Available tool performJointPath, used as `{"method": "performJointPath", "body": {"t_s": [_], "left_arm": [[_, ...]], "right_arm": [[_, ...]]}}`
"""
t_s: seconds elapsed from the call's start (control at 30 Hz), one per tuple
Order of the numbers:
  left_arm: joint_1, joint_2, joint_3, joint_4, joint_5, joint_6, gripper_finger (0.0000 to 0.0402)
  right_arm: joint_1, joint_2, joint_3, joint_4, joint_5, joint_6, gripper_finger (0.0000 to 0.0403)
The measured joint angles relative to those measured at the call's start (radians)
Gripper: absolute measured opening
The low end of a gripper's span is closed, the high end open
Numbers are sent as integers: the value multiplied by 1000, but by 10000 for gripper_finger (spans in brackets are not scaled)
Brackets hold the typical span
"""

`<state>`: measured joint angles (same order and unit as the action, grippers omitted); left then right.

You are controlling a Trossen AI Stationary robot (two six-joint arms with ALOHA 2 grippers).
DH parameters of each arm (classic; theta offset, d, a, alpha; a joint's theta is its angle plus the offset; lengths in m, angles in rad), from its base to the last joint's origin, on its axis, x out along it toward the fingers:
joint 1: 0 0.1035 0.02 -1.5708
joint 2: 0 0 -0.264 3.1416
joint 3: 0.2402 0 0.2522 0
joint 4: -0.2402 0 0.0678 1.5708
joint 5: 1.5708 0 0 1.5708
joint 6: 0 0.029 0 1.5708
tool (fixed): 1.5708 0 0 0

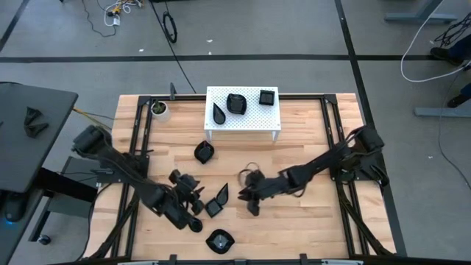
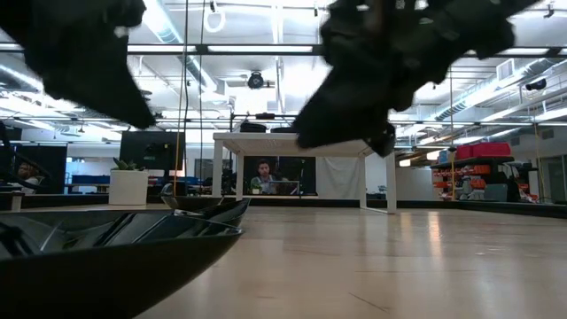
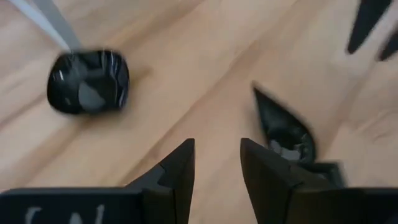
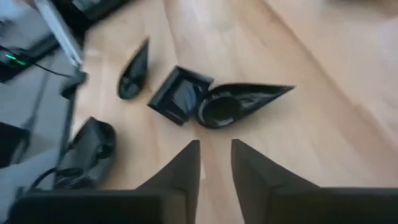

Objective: Pick & Place Mini shaped plates
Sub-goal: Stack the black square plate on top of the other black square plate on the shelf

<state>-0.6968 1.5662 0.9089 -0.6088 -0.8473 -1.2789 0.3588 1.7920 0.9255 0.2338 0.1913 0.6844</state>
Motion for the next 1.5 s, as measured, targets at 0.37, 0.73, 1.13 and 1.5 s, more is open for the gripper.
{"method": "performJointPath", "body": {"t_s": [0.37, 0.73, 1.13, 1.5], "left_arm": [[9, 203, 0, 17, 200, -133, 133], [-15, 241, 0, 168, 191, -207, 133], [-21, 232, 0, 210, 193, -250, 133], [-28, 193, 1, 234, 161, -244, 133]], "right_arm": [[-23, 222, 320, -317, -35, 25, 174], [-24, 216, 322, -313, -51, -10, 166], [-24, 216, 322, -312, -52, -23, 160], [-24, 216, 322, -307, -51, -38, 160]]}}
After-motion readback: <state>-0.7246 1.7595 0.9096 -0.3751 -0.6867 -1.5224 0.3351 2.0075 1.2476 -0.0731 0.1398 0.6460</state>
